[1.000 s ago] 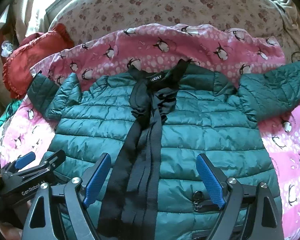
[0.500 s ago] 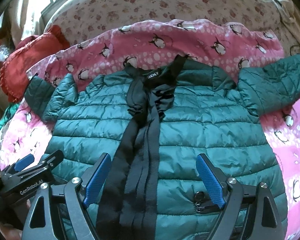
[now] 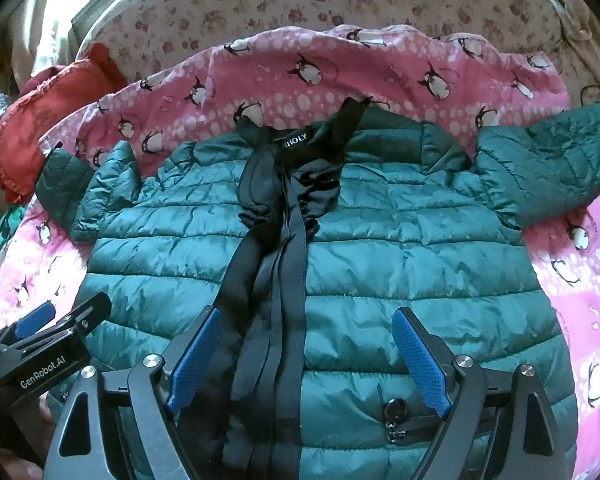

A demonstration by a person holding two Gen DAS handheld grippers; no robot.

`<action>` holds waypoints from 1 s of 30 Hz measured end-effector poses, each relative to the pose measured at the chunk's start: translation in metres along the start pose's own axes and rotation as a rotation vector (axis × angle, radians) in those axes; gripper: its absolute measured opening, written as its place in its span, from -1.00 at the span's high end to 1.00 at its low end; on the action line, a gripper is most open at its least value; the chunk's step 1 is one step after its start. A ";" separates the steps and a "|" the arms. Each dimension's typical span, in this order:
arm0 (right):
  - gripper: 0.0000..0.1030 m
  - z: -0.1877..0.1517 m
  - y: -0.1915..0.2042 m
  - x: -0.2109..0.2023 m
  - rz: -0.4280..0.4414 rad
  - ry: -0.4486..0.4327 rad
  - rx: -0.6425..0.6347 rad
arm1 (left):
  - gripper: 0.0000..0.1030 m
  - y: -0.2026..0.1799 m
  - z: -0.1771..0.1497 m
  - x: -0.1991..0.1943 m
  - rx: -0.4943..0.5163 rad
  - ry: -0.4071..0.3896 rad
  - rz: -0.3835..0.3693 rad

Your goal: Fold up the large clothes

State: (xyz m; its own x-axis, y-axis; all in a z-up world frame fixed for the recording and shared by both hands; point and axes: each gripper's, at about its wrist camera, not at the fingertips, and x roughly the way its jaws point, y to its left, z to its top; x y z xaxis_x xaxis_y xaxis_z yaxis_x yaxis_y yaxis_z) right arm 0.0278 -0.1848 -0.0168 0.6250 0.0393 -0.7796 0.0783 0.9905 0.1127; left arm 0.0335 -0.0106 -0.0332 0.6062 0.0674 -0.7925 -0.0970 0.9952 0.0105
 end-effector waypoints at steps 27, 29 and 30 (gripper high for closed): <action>-0.67 0.028 0.017 0.049 -0.007 0.054 -0.001 | -0.98 0.036 0.038 0.025 -0.054 -0.003 0.031; -0.67 0.030 0.018 0.051 -0.004 0.054 -0.001 | -0.98 0.043 0.042 0.027 -0.064 -0.001 0.036; -0.67 0.030 0.019 0.052 -0.002 0.054 0.000 | -0.98 0.048 0.044 0.028 -0.072 -0.001 0.040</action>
State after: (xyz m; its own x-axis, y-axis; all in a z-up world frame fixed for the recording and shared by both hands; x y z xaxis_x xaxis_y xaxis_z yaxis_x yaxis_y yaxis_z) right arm 0.0854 -0.1681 -0.0367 0.5818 0.0442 -0.8121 0.0794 0.9907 0.1108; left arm 0.0810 0.0418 -0.0281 0.6012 0.1071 -0.7919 -0.1773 0.9842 -0.0015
